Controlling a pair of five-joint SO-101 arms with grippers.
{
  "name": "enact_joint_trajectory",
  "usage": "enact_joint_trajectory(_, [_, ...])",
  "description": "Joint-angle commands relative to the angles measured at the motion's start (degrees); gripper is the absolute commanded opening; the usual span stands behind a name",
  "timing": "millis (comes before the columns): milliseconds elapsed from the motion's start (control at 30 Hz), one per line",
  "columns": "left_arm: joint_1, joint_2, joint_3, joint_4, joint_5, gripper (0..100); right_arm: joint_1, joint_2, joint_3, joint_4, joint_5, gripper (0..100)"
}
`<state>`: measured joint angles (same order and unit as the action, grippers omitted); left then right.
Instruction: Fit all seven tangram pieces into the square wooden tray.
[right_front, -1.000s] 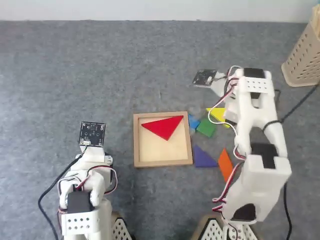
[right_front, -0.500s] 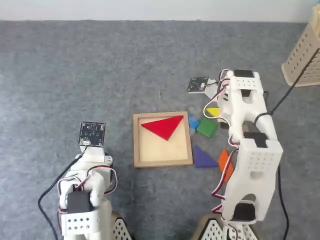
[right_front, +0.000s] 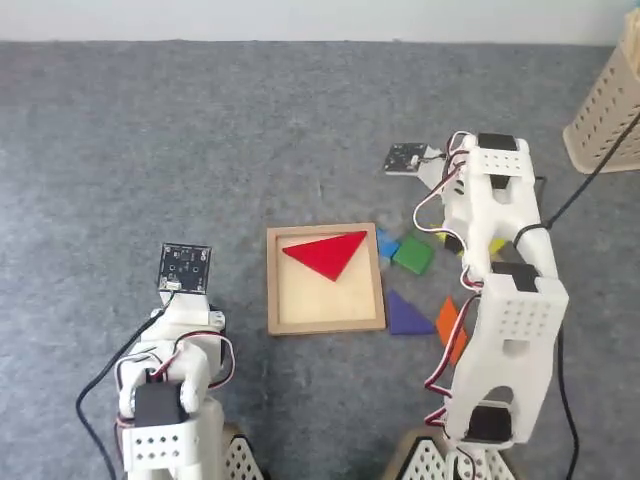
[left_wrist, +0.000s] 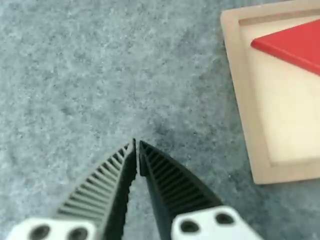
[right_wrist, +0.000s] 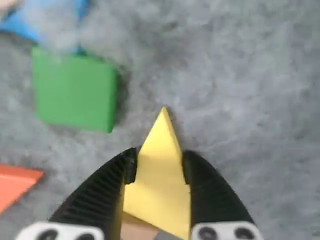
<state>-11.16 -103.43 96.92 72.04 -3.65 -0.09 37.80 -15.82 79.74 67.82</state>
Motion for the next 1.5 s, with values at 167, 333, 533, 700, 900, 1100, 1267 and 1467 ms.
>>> enact_joint_trajectory(167, [0.0,-1.05,-0.4,0.35,-0.26,1,-1.1,-4.09,-2.2,2.77,-14.59,10.4])
enact_joint_trajectory(333, [0.0,-1.05,-0.4,0.35,-0.26,1,0.75,-14.29,-1.23,9.27,-9.41,13.1])
enact_joint_trajectory(533, [0.0,-1.05,-0.4,0.35,-0.26,1,6.81,-24.84,9.67,9.45,3.25,20.0])
enact_joint_trajectory(700, [0.0,-1.05,-0.4,0.35,-0.26,1,9.98,-26.77,22.77,-0.13,8.7,27.7])
enact_joint_trajectory(900, [0.0,-1.05,-0.4,0.35,-0.26,1,5.58,-26.42,34.37,-12.79,9.41,28.4])
enact_joint_trajectory(1100, [0.0,-1.05,-0.4,0.35,-0.26,1,2.33,-26.77,35.52,-15.52,7.91,28.5])
enact_joint_trajectory(1267, [0.0,-1.05,-0.4,0.35,-0.26,1,1.36,-26.51,34.2,-15.43,7.38,28.3])
enact_joint_trajectory(1467, [0.0,-1.05,-0.4,0.35,-0.26,1,1.36,-26.24,33.85,-15.52,7.47,28.1])
